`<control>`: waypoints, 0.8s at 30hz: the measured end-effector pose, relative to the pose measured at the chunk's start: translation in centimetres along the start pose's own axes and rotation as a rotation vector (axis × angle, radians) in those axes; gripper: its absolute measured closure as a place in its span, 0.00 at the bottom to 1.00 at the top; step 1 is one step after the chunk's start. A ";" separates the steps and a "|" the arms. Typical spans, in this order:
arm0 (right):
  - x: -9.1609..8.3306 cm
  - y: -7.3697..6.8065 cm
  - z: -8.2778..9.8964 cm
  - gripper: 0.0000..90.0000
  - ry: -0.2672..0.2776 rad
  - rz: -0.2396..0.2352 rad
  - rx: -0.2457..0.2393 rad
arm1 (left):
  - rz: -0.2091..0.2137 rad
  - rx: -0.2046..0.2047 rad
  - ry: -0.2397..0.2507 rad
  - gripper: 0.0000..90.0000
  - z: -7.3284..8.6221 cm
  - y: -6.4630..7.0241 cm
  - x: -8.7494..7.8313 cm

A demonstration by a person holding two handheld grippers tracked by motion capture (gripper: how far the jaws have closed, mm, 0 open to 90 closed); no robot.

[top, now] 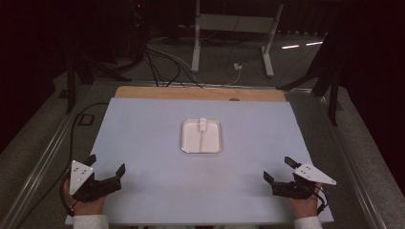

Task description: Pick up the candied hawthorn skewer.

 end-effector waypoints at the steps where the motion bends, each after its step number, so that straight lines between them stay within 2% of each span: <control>1: 0.0 0.0 0.0 0.00 0.000 0.000 0.000 | -0.003 -0.002 -0.002 0.00 0.0 0.0 0.0; 15: 0.4 0.1 0.1 0.00 -0.001 0.001 -0.008 | -0.022 -0.002 -0.023 0.01 0.3 0.4 0.1; 24: 0.4 -0.1 0.1 0.00 -0.008 -0.004 -0.009 | 0.011 -0.008 -0.085 0.00 -0.2 2.1 2.3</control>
Point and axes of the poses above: each handheld gripper's, and its own axes: x roughly forward along the jaws, z roughly out of its underside, y roughly to its right, the point moved 9 cm from there along x, roughly forward along the jaws, and after that the axes turned 15 degrees about y, right-handed, at the moved point
